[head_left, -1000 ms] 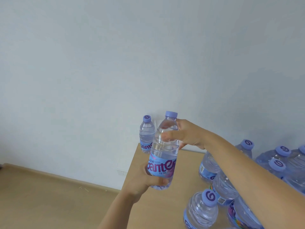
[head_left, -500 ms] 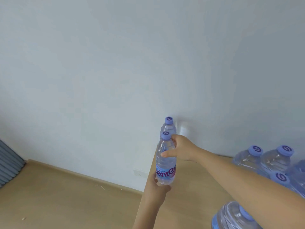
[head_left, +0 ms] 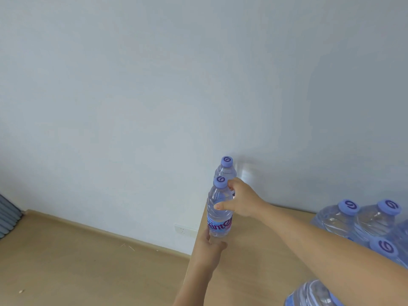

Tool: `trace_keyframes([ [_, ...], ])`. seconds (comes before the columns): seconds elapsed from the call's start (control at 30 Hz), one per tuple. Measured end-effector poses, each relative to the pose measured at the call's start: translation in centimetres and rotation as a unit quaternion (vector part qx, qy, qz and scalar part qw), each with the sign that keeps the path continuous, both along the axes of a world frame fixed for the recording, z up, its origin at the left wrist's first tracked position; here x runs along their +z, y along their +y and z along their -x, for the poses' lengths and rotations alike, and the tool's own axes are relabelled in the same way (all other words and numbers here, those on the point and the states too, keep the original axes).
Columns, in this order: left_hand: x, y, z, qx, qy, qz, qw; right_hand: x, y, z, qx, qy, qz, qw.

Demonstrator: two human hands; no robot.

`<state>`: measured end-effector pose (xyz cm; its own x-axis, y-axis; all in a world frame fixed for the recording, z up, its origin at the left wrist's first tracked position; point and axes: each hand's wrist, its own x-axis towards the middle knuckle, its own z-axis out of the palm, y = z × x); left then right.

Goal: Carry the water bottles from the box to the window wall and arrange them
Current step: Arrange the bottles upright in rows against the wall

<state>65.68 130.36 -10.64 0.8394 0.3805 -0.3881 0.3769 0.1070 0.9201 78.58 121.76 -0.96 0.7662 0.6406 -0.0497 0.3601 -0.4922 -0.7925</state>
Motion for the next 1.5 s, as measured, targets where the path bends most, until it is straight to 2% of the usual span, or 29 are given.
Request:
trace_keyframes([
  [0.27,0.0,-0.1,-1.0,0.001,0.002,0.005,1.000,-0.2,-0.2,-1.0,0.022,-0.001,-0.028,0.999],
  [0.47,0.1,-0.2,-0.6,-0.005,0.009,-0.013,1.000,-0.2,-0.5,-0.5,0.045,0.014,0.015,0.999],
  [0.73,0.1,-3.9,2.0,-0.026,0.070,-0.020,0.997,4.4,-8.2,1.6,0.073,0.101,0.140,0.982],
  [0.83,0.2,-5.7,2.5,-0.044,0.065,-0.016,0.997,6.6,-13.4,4.0,0.128,0.130,0.223,0.957],
  [0.93,0.4,-7.5,2.7,-0.069,0.052,-0.012,0.996,7.3,-17.0,7.1,0.183,0.166,0.317,0.916],
  [1.0,0.7,-8.7,2.9,-0.088,0.044,-0.007,0.995,6.7,-18.0,8.8,0.194,0.144,0.340,0.909],
  [1.13,1.5,-10.3,3.8,-0.141,0.031,-0.015,0.989,6.0,-18.4,9.5,0.157,0.036,0.314,0.936],
  [1.2,2.0,-10.4,4.6,-0.201,0.028,-0.030,0.979,6.1,-18.4,9.1,0.144,0.027,0.290,0.946],
  [1.3,2.7,-10.5,5.7,-0.324,0.008,-0.053,0.945,6.6,-18.2,8.3,0.134,0.020,0.236,0.962],
  [1.33,2.9,-10.6,5.9,-0.334,0.000,-0.055,0.941,6.9,-18.1,8.0,0.131,0.022,0.213,0.968],
  [1.5,4.1,-10.4,6.5,-0.215,-0.030,-0.020,0.976,8.9,-17.1,7.2,0.114,0.062,0.054,0.990],
])
